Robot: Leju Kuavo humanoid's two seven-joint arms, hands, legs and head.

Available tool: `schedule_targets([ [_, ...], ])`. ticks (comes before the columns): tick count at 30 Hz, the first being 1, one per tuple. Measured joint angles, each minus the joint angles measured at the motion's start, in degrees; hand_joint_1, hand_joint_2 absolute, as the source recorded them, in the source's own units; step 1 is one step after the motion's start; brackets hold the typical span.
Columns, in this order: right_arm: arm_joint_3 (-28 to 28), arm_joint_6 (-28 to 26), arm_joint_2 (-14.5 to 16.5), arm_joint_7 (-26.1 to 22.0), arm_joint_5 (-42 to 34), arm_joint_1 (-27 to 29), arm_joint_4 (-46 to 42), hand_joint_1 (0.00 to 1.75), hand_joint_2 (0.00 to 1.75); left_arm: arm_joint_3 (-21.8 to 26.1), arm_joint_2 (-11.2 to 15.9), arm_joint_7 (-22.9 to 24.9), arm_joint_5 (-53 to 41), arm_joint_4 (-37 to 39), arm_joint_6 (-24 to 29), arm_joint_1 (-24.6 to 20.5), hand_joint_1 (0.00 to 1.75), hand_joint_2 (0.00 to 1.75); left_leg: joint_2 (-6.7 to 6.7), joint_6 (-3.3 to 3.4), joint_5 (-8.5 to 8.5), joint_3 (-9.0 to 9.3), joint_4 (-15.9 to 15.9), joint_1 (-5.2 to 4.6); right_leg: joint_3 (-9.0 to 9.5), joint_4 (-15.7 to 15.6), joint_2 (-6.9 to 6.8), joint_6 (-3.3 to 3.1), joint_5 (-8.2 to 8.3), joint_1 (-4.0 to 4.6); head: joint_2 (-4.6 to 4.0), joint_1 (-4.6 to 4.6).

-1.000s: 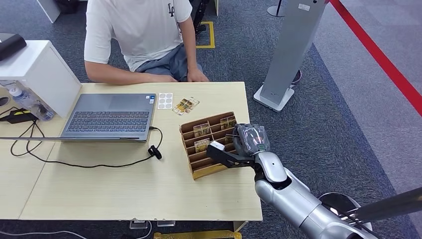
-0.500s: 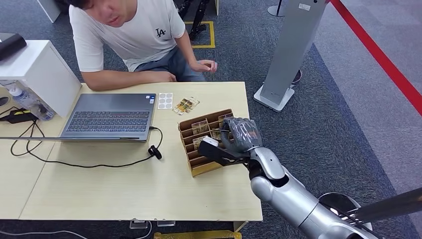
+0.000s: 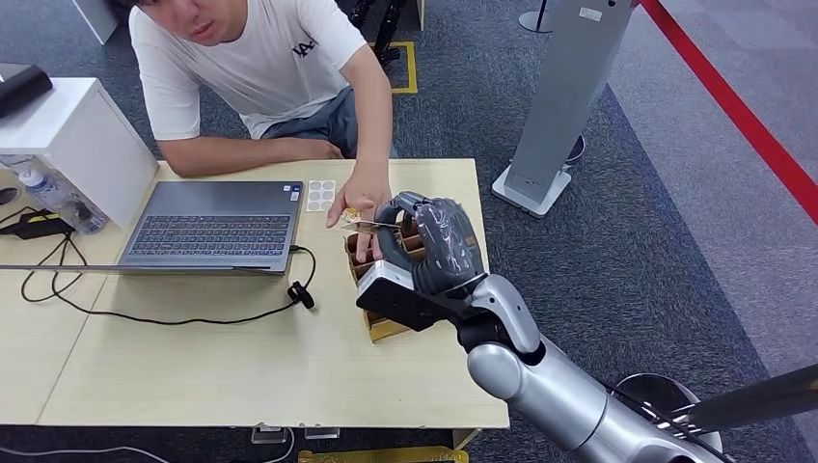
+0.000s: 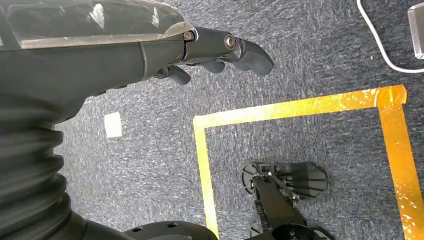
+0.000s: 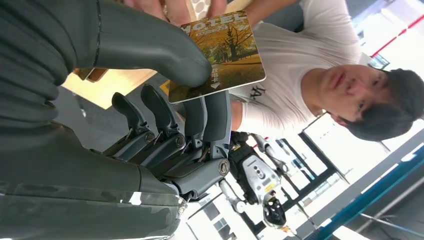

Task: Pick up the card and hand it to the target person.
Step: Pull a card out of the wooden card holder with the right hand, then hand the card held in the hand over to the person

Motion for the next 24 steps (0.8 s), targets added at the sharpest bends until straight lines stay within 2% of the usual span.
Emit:
schedule_targets([
  [10,0.7,-9.9,3.0,-9.5,-3.2,1.6,3.8,1.52,1.75,-0.1,0.0,0.7,1.0,0.0,-0.3,0.0,0.0,1.75,0.0,0.0,0.0,-0.01,0.0,0.0,-0.01,0.0,0.01,0.0,-0.01,0.0,0.0,0.0],
  [16,1.2,-12.6,5.0,-12.3,-4.8,2.3,8.6,1.52,1.75,-0.6,0.0,1.6,1.1,0.0,-0.3,0.0,0.0,1.75,0.0,0.0,0.0,0.0,0.0,0.0,0.0,0.0,0.0,0.0,-0.01,0.0,0.0,0.02],
  [19,1.5,-13.3,5.9,-12.6,-5.2,2.3,11.1,0.59,1.75,-1.0,0.0,1.9,1.5,0.0,0.2,0.0,0.0,0.44,0.0,0.0,0.0,-0.01,0.0,0.0,0.0,0.0,0.0,0.0,-0.01,0.0,0.0,-0.02],
  [20,1.6,-13.5,6.0,-12.6,-5.2,2.3,11.7,0.23,1.75,-1.0,0.0,1.8,1.6,0.0,0.4,0.0,0.0,0.0,0.0,0.0,0.0,-0.01,0.0,0.0,-0.01,0.0,0.0,0.0,-0.01,0.0,0.0,-0.01],
  [23,1.7,-14.1,6.4,-12.4,-4.8,2.4,13.4,0.02,1.75,-1.3,0.0,1.5,1.6,0.0,1.3,0.1,0.0,0.0,0.0,0.0,0.0,-0.02,0.0,0.0,-0.01,0.0,0.0,0.0,-0.01,0.0,0.0,0.03],
  [24,1.8,-14.1,6.5,-12.3,-4.8,2.4,13.8,0.0,1.75,-1.4,0.0,1.5,1.6,0.0,1.5,0.1,0.0,0.0,0.0,0.0,0.0,-0.02,0.0,0.0,-0.01,0.0,0.0,0.0,-0.01,0.0,0.0,0.02],
])
